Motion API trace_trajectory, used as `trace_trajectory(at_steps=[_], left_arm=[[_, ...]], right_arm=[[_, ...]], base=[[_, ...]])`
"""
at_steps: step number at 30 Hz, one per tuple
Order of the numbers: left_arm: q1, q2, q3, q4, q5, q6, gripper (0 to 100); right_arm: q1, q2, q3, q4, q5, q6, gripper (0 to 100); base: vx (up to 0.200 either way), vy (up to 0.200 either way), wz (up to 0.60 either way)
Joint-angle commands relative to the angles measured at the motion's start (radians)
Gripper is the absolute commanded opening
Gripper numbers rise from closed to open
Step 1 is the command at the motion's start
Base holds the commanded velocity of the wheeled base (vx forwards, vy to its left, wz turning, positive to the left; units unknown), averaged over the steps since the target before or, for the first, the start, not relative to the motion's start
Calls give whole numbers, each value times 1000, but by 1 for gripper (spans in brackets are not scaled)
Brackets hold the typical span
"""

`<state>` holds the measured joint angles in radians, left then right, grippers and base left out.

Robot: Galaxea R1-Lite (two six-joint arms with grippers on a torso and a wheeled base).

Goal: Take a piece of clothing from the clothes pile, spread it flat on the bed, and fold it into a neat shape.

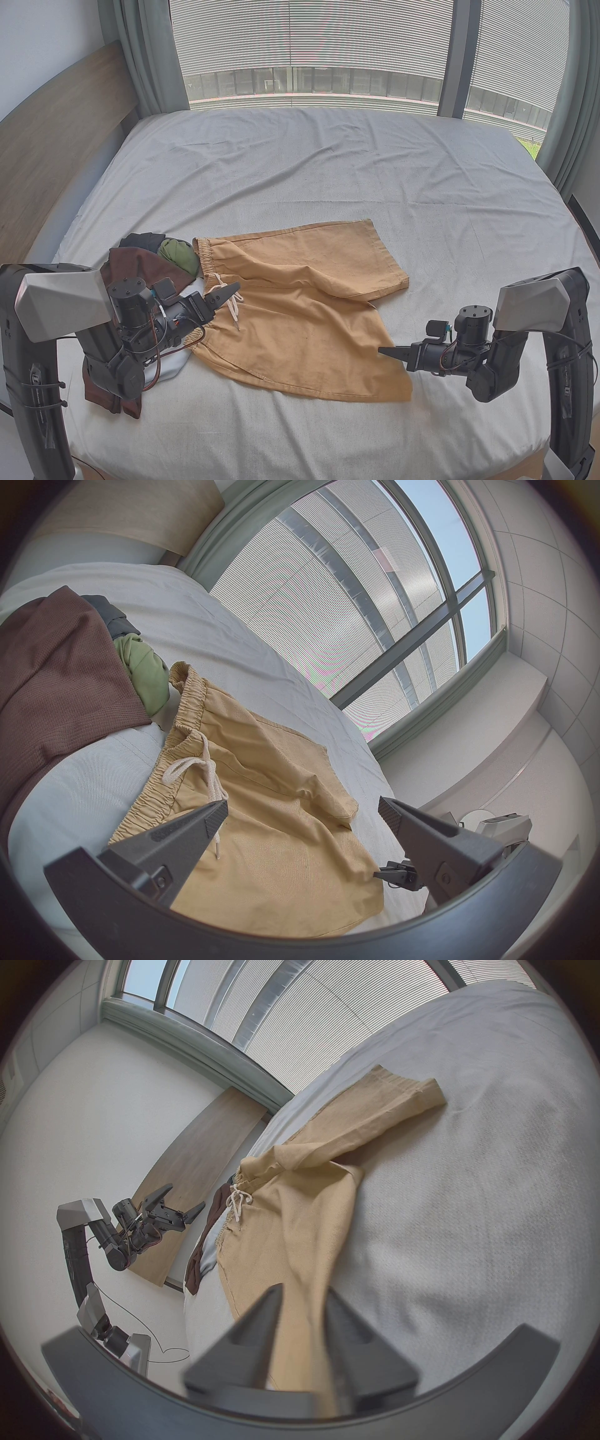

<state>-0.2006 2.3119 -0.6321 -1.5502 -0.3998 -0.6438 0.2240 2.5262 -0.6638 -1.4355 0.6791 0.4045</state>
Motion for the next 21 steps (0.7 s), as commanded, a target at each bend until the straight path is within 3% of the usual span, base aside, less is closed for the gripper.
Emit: trace_trajectory(at_steps=[1, 10, 21], left_arm=[[1, 3, 0, -1, -1, 0, 100], [1, 4, 0, -1, -1, 0, 100], [3, 17, -3, -1, 1, 1, 100]], right_arm=[[32, 2, 1, -39, 0, 1, 100], [103, -26, 30, -57, -4, 2, 100], [90, -122, 119, -69, -12, -3, 100]], base=[[0, 0, 0], [0, 0, 0], [0, 0, 0]])
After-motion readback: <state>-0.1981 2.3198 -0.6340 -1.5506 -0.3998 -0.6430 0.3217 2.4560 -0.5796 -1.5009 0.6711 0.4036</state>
